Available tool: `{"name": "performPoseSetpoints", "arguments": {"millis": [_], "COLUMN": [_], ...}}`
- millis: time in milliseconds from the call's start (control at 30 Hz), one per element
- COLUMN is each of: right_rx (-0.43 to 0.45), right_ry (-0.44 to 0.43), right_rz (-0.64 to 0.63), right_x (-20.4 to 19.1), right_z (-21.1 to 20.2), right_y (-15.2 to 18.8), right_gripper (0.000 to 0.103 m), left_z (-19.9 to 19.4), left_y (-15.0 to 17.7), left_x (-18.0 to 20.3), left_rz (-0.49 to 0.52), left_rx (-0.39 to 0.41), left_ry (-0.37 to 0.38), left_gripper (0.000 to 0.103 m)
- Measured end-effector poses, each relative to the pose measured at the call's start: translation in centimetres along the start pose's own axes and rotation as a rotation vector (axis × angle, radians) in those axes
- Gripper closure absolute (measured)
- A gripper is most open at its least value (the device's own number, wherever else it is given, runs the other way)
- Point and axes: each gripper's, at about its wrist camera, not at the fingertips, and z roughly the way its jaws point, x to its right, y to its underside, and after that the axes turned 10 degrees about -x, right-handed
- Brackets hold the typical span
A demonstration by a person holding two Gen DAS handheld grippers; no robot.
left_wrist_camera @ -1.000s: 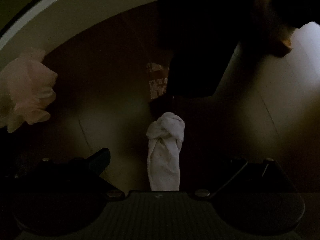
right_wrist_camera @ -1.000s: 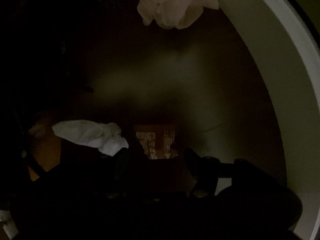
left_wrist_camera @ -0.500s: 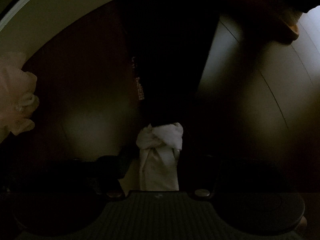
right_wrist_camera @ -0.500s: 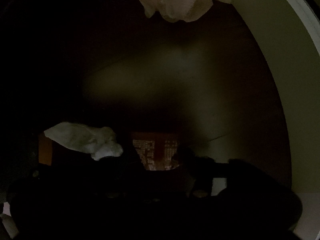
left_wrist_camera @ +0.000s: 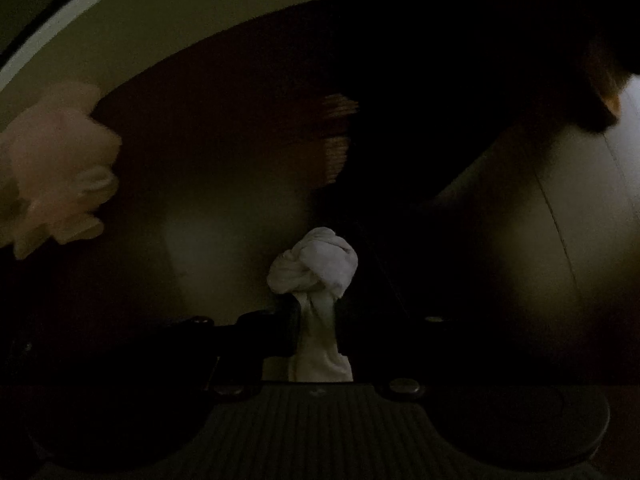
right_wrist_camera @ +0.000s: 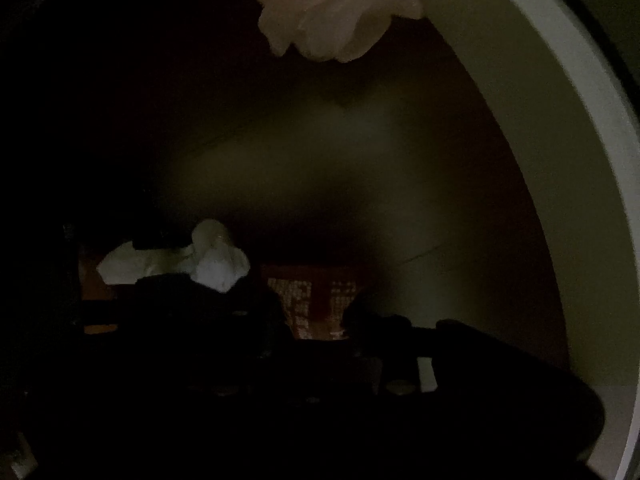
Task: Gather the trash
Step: 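Grasp the white tissue with the left tool while the right tool grasps the brown wrapper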
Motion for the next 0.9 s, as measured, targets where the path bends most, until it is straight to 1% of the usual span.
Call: {"name": "performPoseSetpoints", "arguments": {"millis": [133,200,333,500,633,733,900], "right_rx": [0.034,0.064,0.134,0.204,0.277,0.333,0.452], "right_ry": [-0.005,-0.007,-0.005,-0.005,-0.003,0.024,0.047], "right_rz": [0.045,0.061,0.08,0.107,0.102,0.084,0.069], "right_x": [-0.1,-0.2,-0.8,-1.3,-2.6,-4.2,-6.3], "right_z": [-2.5,-4.4,-8.6,-14.3,-19.4,-22.8,-30.1], "right_y": [0.2,0.1,0.0,0.0,0.4,0.5,1.2], "right_gripper": [0.073,0.073,0.074,0.074,0.074,0.074,0.074], "left_z": [-2.2,-3.5,-7.5,-12.6,-17.3,-21.4,-29.1], "left_y": [0.3,0.7,0.8,0.6,1.2,1.8,3.5], "left_x": [-1.5,-2.6,-4.9,-6.5,-8.3,-9.6,-11.5], "left_rz": [-0.056,-0.1,-0.2,-0.277,-0.332,-0.38,-0.482], "left_rx": [0.018,0.026,0.058,0.107,0.155,0.211,0.317], "left_ry": [-0.016,-0.02,-0.034,-0.081,-0.123,-0.166,-0.239], "left_gripper": [0.087,0.087,0.087,0.087,0.087,0.087,0.087]}}
